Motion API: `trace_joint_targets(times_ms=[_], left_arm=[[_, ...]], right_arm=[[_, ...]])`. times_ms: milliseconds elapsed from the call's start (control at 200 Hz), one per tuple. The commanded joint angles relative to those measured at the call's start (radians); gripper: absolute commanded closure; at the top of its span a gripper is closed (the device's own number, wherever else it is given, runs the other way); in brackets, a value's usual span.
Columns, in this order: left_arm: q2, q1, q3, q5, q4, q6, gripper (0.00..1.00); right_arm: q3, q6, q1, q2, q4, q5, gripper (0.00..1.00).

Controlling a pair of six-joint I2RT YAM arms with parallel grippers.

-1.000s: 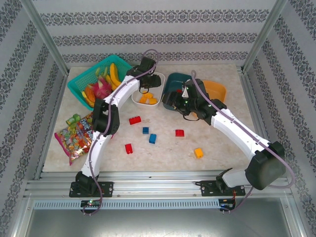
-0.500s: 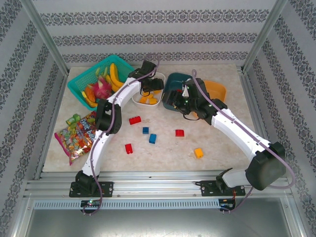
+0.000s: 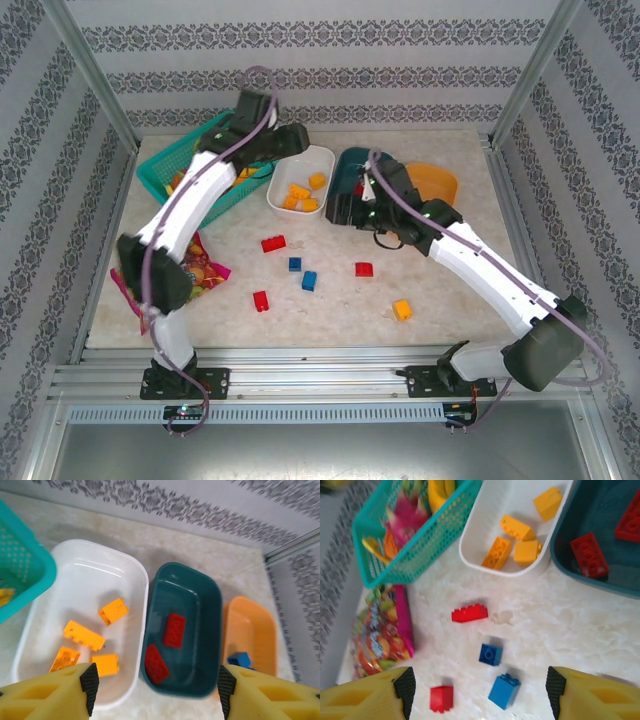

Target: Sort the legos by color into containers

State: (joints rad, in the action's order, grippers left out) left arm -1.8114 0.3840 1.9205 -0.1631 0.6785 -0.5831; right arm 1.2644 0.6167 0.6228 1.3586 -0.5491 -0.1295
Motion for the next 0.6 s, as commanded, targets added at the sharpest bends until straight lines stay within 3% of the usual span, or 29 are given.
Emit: trace_joint_targets(times_ms=[0, 155, 265, 465, 595], left_arm=[[0.208, -0.006, -0.293, 0.036, -0.03, -0.074, 0.33], [0.584, 0.006, -0.715, 0.071, -0.021, -0.177, 0.31], [0.824, 0.01, -0.947, 0.068, 0.034, -0.212, 0.25], [1.142, 0.009, -1.134, 0.052, 0.178, -0.241, 0.17], [1.249, 0.009, -1.172, 0.042, 0.245, -0.272, 0.17]], right_arm=[[0.021, -0.116, 0.085, 0.075, -0.064, 0.088, 0.28], [0.135, -0.133, 0.176, 0.261, -0.128, 0.102, 0.28], [0.232, -0.073, 0.211, 0.417, -0.185, 0.127, 0.28], [0.322, 0.081, 0.232, 0.618, -0.206, 0.168, 0.29], [0.391, 0.14, 0.24, 0.713, -0.231, 0.191, 0.29]])
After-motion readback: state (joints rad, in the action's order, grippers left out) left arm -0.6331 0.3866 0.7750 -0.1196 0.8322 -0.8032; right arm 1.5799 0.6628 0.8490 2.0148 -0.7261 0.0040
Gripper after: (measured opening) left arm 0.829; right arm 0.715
